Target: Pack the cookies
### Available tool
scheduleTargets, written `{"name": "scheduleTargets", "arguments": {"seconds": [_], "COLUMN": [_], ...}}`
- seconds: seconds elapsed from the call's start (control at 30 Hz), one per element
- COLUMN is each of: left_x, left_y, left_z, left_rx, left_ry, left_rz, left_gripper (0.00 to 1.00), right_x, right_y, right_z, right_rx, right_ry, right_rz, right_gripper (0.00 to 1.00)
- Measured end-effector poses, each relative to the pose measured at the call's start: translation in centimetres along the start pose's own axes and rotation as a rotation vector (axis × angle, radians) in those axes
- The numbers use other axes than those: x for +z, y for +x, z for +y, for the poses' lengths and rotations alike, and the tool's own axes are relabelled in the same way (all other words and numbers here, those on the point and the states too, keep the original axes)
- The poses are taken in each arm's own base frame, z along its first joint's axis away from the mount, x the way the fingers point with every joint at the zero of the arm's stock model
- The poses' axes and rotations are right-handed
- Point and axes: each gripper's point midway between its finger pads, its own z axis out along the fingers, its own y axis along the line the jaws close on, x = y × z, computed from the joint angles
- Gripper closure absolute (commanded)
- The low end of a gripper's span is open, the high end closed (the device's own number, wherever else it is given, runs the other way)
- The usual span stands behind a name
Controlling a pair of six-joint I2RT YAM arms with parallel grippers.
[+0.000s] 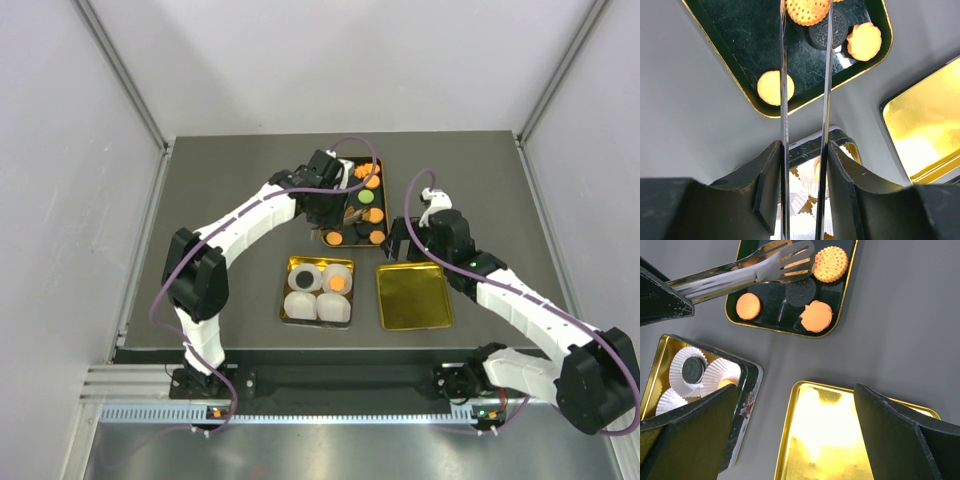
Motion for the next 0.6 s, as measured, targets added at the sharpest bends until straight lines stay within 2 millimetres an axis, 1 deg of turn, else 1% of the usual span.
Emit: {"name": "scheduleTargets", "arguments": {"seconds": [0.2,0.37,0.5,0.6], "left_x": [-0.2,-0.3,-1.2,-2.7], "left_y": [-0.4,-0.2,-0.1,-0.6], "left_z": [0.3,0.7,0.7,0.6], "left_rx": [0.010,0.015,0.015,0.017], "left_ry": [-0.018,-0.037,-0.041,-0.037], "left_rz": [-0.010,-0.002,-0.003,-0.032], "left_gripper": [0.61,0.61,0.61,0.61], "right_x": [0.0,0.0,0.0,0.0], "right_y": [0.0,0.0,0.0,0.0], "right_z": [0.0,0.0,0.0,0.0], "right_rx": [0.000,0.000,0.000,0.000], "right_ry": [0.000,0.000,0.000,0.000], "right_rz": [0.000,0.000,0.000,0.000], "right_gripper": [0.00,0.00,0.00,0.00]}}
